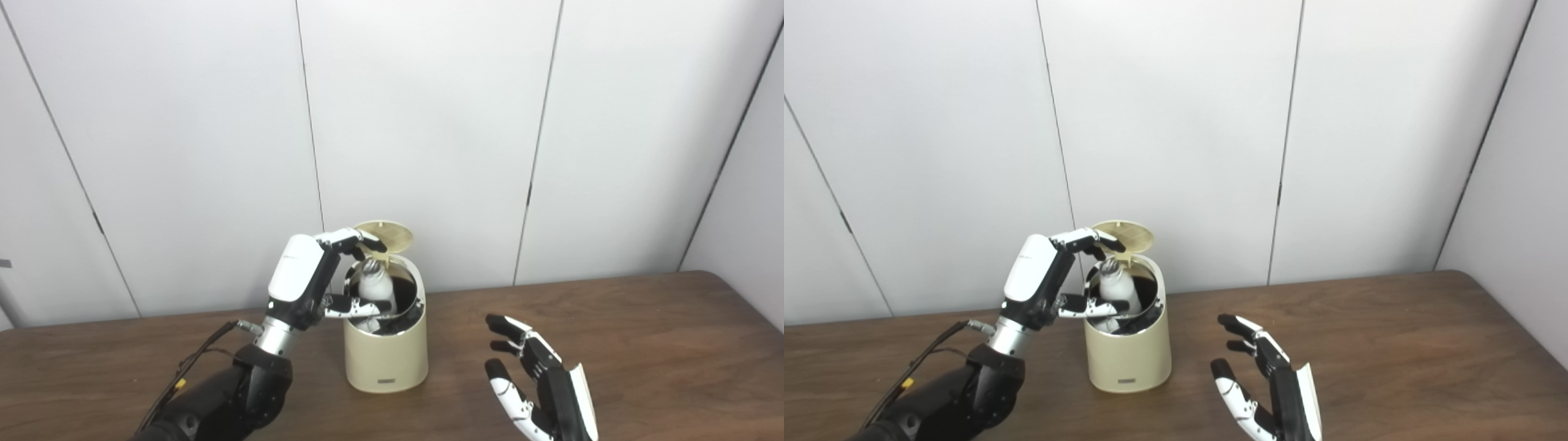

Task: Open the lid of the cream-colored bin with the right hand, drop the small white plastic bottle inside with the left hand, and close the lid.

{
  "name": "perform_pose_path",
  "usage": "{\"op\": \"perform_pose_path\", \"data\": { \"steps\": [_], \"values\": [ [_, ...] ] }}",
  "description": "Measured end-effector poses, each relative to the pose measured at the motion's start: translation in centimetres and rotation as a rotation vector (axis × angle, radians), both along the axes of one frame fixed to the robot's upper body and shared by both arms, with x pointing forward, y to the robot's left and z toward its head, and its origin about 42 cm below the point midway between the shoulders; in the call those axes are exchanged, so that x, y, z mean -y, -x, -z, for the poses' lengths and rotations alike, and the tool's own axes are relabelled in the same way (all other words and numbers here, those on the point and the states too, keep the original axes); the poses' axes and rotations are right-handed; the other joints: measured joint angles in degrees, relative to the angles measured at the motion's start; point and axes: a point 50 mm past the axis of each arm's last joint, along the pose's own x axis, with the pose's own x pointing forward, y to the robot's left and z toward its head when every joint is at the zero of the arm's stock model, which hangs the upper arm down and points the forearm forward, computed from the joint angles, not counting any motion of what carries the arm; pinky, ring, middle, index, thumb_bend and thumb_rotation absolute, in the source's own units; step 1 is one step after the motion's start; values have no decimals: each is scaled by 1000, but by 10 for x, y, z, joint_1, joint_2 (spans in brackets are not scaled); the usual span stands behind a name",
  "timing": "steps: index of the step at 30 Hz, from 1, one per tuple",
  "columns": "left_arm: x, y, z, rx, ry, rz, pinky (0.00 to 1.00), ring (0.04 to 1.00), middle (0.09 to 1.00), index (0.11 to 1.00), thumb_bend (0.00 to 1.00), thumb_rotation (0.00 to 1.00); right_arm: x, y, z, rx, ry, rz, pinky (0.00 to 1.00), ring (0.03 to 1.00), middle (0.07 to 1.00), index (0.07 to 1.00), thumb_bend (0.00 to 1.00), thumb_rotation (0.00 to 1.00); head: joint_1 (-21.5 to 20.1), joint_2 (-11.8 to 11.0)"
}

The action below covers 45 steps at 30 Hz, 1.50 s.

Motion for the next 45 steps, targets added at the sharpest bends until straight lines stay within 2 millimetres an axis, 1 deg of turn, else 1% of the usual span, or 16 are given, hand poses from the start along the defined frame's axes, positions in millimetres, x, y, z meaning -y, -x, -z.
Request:
{"op": "perform_pose_path", "data": {
  "steps": [6, 15, 18, 19, 20, 21, 22, 23, 25, 26, 29, 31, 35, 40, 43, 45],
  "values": [
    [-1, 0, -3, -46, 20, 14, 577, 651, 658, 655, 1000, 265, 0, 0, 0, 1, 2, 1, 690, 783, 778, 724, 176, 553, 0, 1],
    [-1, 1, 1, -89, 20, 20, 576, 649, 652, 649, 1000, 298, 0, 0, 0, -1, 2, 4, 694, 789, 782, 728, 170, 553, 1, 4],
    [-1, 0, 0, -84, 20, 19, 571, 646, 651, 647, 1000, 325, 0, 0, 0, -2, 6, 5, 689, 787, 778, 723, 174, 559, 2, 4],
    [-1, 1, 0, -79, 17, 19, 562, 641, 647, 642, 984, 368, 0, 0, 0, -2, 6, 6, 686, 787, 779, 723, 177, 560, 3, 4],
    [-1, 1, 0, -66, 13, 16, 540, 630, 637, 630, 841, 496, 0, 0, 0, -2, 6, 6, 683, 786, 780, 726, 177, 563, 4, 4],
    [-1, 2, 1, -49, 11, 12, 530, 624, 632, 624, 739, 560, 0, 0, 0, -3, 5, 6, 684, 786, 780, 728, 177, 564, 4, 4],
    [0, 3, 1, -30, 13, 8, 517, 614, 622, 613, 569, 648, 0, 0, 0, -3, 5, 6, 687, 787, 779, 730, 178, 565, 5, 6],
    [0, 5, 2, -11, 16, 8, 510, 608, 616, 606, 453, 697, 0, 0, 0, -5, 5, 6, 687, 787, 779, 731, 178, 565, 6, 4],
    [4, 11, 0, 22, 31, 25, 496, 594, 601, 589, 288, 752, 0, 0, 0, -7, 5, 6, 689, 786, 775, 725, 182, 565, 7, 4],
    [7, 15, -1, 32, 48, 38, 492, 589, 595, 583, 243, 753, 0, -1, 0, -10, 4, 6, 687, 785, 773, 722, 180, 562, 7, 4],
    [12, 24, -1, 33, 94, 64, 478, 581, 587, 576, 173, 686, 0, -2, 0, -12, 0, 5, 683, 781, 771, 716, 176, 551, 8, 4],
    [11, 30, 2, 5, 129, 75, 468, 582, 589, 575, 173, 662, -1, -2, -1, -11, -1, 3, 692, 787, 777, 726, 168, 545, 11, 5],
    [4, 39, 4, -52, 196, 85, 451, 561, 575, 562, 180, 683, 0, -3, -1, -10, 0, 2, 701, 790, 777, 730, 161, 530, 14, 5],
    [-11, 52, 7, -26, 264, 57, 431, 509, 525, 520, 96, 552, 1, -6, -3, -4, -1, -2, 687, 788, 779, 724, 163, 563, 18, 4],
    [-15, 62, 7, -16, 302, 59, 440, 514, 536, 525, 154, 704, 3, -8, -5, -1, -20, -16, 716, 797, 786, 725, 159, 467, 26, 3],
    [-19, 69, 7, -29, 342, 63, 455, 528, 541, 528, 188, 737, 6, -10, -6, 2, -38, -24, 743, 803, 790, 732, 156, 412, 27, -2]
  ]
}}
